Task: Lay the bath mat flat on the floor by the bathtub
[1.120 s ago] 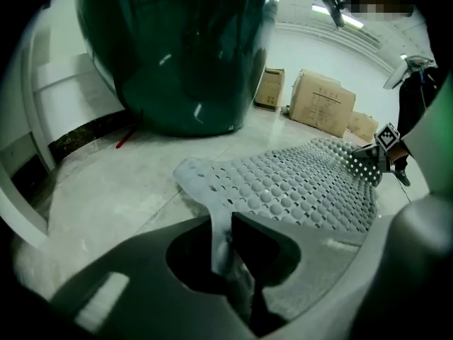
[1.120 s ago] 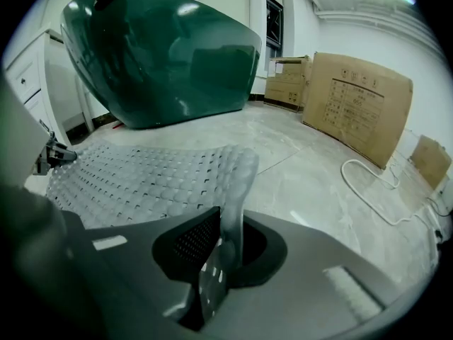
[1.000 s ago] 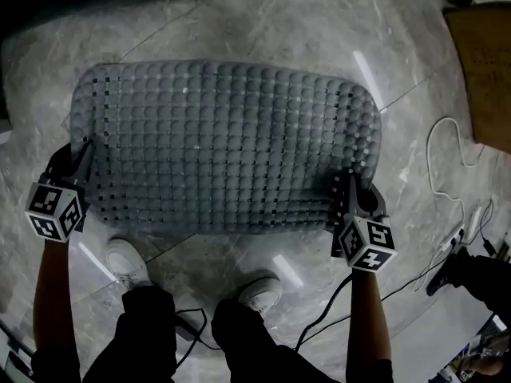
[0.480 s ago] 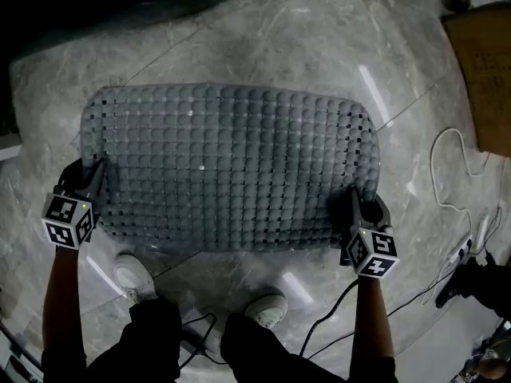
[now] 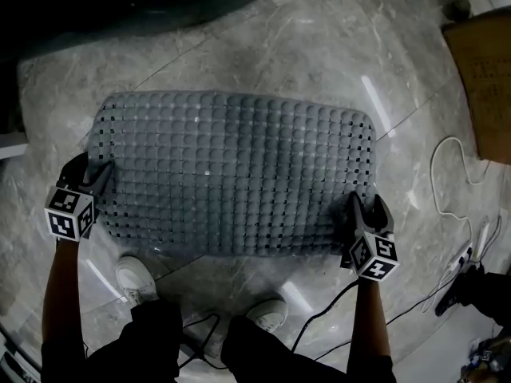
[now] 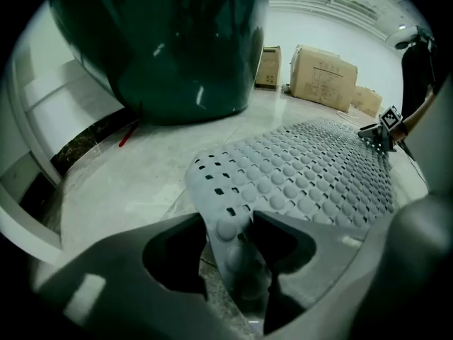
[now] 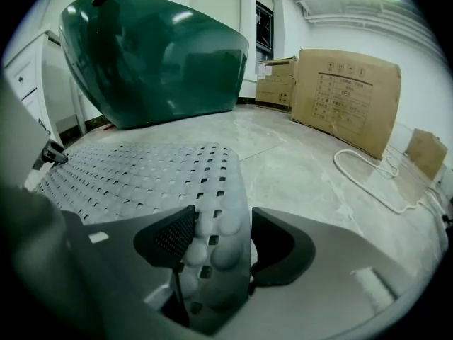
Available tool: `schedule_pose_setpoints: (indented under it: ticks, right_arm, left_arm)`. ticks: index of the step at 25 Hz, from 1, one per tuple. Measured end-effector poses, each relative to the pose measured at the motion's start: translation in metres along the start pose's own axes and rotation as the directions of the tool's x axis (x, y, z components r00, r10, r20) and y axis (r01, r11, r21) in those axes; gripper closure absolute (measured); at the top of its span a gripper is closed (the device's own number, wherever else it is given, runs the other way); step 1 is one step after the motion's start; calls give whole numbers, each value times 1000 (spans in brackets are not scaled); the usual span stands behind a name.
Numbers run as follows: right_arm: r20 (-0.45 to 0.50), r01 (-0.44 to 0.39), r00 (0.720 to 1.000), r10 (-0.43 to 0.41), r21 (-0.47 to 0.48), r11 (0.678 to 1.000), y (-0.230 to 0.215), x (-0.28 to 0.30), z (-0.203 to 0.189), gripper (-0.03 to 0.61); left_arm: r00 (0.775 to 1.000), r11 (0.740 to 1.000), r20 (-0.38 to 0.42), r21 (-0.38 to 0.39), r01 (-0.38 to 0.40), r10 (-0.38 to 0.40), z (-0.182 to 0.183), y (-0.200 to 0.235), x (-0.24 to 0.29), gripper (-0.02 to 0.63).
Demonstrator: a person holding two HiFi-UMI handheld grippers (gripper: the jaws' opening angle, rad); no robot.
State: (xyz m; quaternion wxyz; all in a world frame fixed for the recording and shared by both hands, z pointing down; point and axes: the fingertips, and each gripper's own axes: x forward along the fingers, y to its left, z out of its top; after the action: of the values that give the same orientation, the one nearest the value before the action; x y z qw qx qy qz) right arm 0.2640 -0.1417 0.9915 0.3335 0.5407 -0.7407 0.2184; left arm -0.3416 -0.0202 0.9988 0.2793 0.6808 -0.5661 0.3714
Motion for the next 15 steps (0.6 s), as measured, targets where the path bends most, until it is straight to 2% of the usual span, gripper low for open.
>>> schedule_pose_setpoints:
  ticks: [6, 9, 12, 13, 15]
  right_arm:
    - [16, 25, 1000, -25, -21, 999, -3, -1, 2, 277]
    - [24, 37, 999, -37, -10, 999, -7, -4, 1, 264]
    - [46, 57, 997, -57, -3, 998, -8, -10, 5, 284]
    - [55, 60, 997, -60, 0, 998, -8, -13, 8, 309]
    - [68, 56, 996, -56, 5, 998, -6, -16, 11, 312]
  left_arm:
    - [998, 998, -42, 47, -40, 42, -3, 8, -5, 353]
    - [997, 997, -51, 58, -49, 52, -6, 11, -7, 353]
    - [998, 998, -8, -3, -62, 61, -4, 18, -11, 353]
    - [998, 998, 18, -34, -62, 62, -1, 19, -12, 353]
    - [996, 996, 69, -72, -59, 64, 11, 18, -16, 358]
